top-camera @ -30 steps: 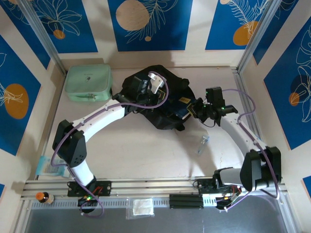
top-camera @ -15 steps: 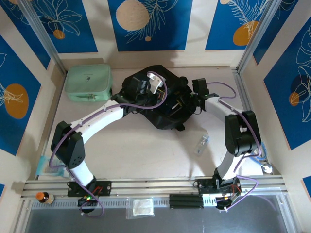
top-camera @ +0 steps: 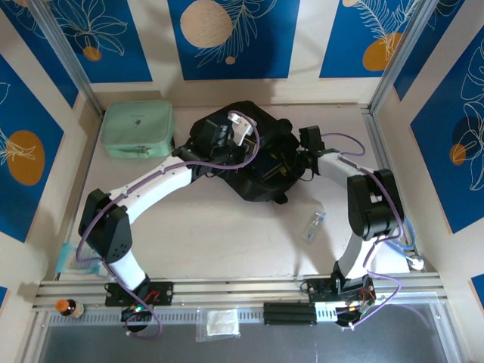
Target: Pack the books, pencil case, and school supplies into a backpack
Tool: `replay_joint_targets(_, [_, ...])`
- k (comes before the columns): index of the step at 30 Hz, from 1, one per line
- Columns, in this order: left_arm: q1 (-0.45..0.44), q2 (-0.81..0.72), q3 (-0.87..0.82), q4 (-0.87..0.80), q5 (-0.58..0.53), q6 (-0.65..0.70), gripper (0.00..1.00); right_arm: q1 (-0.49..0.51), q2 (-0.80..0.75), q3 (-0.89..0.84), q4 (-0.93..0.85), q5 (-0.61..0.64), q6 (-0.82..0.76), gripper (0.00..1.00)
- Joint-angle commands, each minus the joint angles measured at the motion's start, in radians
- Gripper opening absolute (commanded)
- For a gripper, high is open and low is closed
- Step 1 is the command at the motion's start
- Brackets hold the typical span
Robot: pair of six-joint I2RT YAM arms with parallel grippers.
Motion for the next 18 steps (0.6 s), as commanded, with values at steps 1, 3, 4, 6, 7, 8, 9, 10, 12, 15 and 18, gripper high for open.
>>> replay_joint_targets(1, [0.005,-0.02,0.0,0.058,0.045,-0.011,0.06,-0.04,-0.161,-0.07,-0.008,-0.02,-0.026,0.65])
replay_joint_targets(3, [0.007,-0.01,0.0,0.054,0.063,-0.017,0.06,-0.075,-0.238,-0.114,-0.032,-0.022,-0.022,0.68])
replay_joint_targets(4, [0.008,-0.003,0.001,0.053,0.08,-0.02,0.06,-0.09,-0.266,-0.125,-0.047,-0.024,-0.024,0.69])
replay_joint_targets(6, [0.008,0.023,0.015,0.04,0.153,-0.02,0.07,-0.125,-0.33,-0.148,-0.086,-0.014,-0.032,0.71])
replay_joint_targets(7, [0.008,0.039,0.025,0.028,0.186,-0.022,0.09,-0.138,-0.355,-0.157,-0.1,-0.002,-0.036,0.72])
replay_joint_targets(8, [0.008,0.059,0.042,0.009,0.222,-0.022,0.11,-0.152,-0.384,-0.164,-0.118,0.016,-0.044,0.74])
replay_joint_targets(9, [0.008,0.08,0.061,-0.023,0.248,-0.023,0.16,-0.161,-0.411,-0.171,-0.136,0.041,-0.053,0.75])
replay_joint_targets(10, [0.008,0.096,0.074,-0.045,0.263,-0.024,0.21,-0.166,-0.431,-0.173,-0.152,0.067,-0.06,0.76])
replay_joint_targets(12, [0.008,0.121,0.09,-0.088,0.262,-0.027,0.4,-0.18,-0.472,-0.178,-0.179,0.109,-0.075,0.78])
replay_joint_targets(15, [0.015,0.115,0.068,-0.094,0.209,-0.049,0.58,-0.185,-0.51,-0.175,-0.198,0.146,-0.103,0.8])
replay_joint_targets(18, [0.033,0.077,0.011,-0.074,0.125,-0.099,0.65,-0.181,-0.524,-0.17,-0.211,0.171,-0.133,0.82])
